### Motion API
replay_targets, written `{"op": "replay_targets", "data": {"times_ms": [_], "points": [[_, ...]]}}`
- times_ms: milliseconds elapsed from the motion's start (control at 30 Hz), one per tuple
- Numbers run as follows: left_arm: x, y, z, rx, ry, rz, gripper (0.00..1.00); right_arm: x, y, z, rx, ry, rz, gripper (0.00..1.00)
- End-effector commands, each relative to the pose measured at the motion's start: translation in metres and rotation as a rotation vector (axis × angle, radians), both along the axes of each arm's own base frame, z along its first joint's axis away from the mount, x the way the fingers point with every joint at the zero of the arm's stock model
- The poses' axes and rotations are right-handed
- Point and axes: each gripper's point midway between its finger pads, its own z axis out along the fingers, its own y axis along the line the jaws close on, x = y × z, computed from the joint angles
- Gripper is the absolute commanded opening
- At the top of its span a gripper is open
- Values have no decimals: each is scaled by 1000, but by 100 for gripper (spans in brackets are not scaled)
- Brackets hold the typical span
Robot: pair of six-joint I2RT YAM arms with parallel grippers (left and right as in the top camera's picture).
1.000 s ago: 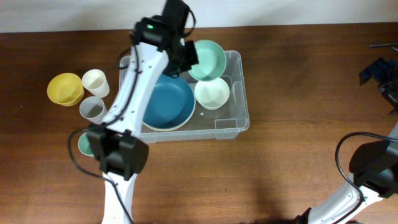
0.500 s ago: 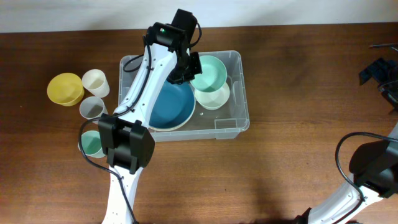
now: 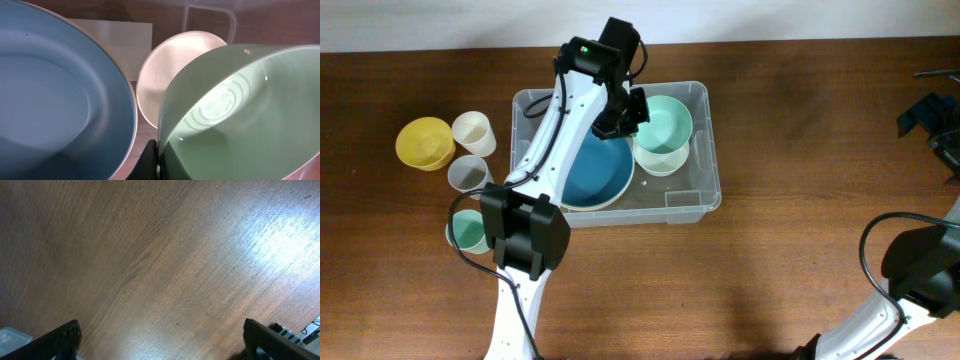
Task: Pack container
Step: 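Lower the mint bowl onto the white bowl and release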
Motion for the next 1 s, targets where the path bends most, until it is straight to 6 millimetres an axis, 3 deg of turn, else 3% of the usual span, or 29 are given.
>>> {"op": "replay_targets", "data": {"times_ms": [0, 333, 567, 767, 867, 900, 967], "points": [[-3, -6, -8, -7, 18, -30, 1, -1, 0, 0, 3, 2, 1, 99], [-7, -6, -31, 6, 81, -31, 1, -1, 0, 0, 3, 2, 1, 99], [-6, -7, -36, 6, 87, -32, 2, -1, 0, 0, 3, 2, 1, 99], [-6, -7, -36, 5, 87, -33, 21, -1, 0, 0, 3, 2, 1, 99], [-6, -11, -35, -15, 76, -82, 36, -1, 0, 0, 3, 2, 1, 99], [-5, -12, -35, -16, 72, -83, 55, -1, 0, 0, 3, 2, 1, 99], [-2, -13, -34, -20, 50, -108, 59, -1, 0, 0, 3, 2, 1, 99]]}}
